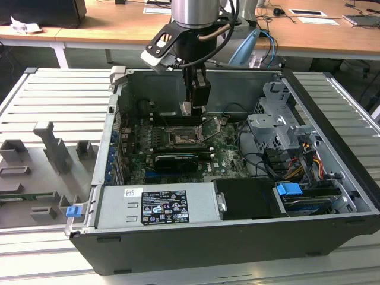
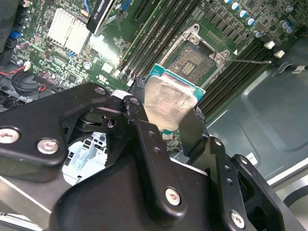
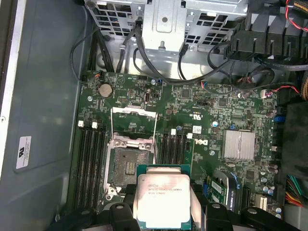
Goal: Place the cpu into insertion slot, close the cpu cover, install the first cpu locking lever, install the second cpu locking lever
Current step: 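Place the cpu into insertion slot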
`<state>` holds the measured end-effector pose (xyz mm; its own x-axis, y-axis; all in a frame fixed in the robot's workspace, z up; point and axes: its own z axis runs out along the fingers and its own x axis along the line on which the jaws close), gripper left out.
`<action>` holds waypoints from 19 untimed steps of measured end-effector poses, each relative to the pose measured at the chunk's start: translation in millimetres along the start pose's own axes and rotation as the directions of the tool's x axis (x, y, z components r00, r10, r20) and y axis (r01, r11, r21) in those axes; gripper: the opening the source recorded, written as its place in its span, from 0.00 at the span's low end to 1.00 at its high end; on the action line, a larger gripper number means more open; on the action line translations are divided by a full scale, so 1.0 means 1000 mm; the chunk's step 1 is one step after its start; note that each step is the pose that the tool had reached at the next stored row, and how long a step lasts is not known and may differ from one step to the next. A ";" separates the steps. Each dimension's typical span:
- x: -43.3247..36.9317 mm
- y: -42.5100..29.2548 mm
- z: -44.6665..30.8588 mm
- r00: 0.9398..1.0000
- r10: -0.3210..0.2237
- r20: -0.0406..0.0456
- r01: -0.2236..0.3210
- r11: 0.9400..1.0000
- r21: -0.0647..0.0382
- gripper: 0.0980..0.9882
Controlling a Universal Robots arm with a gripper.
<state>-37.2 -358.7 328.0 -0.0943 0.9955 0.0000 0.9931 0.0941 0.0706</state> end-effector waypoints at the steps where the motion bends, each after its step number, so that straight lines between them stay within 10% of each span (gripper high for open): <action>1: 0.0000 0.0000 0.0003 1.000 0.001 0.000 -0.001 1.000 0.000 0.48; 19: 0.0000 -0.0006 0.0089 1.000 0.017 0.001 -0.017 1.000 0.000 0.48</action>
<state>-37.2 -358.7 319.1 -0.0770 0.9970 0.0001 0.9945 0.0768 0.0707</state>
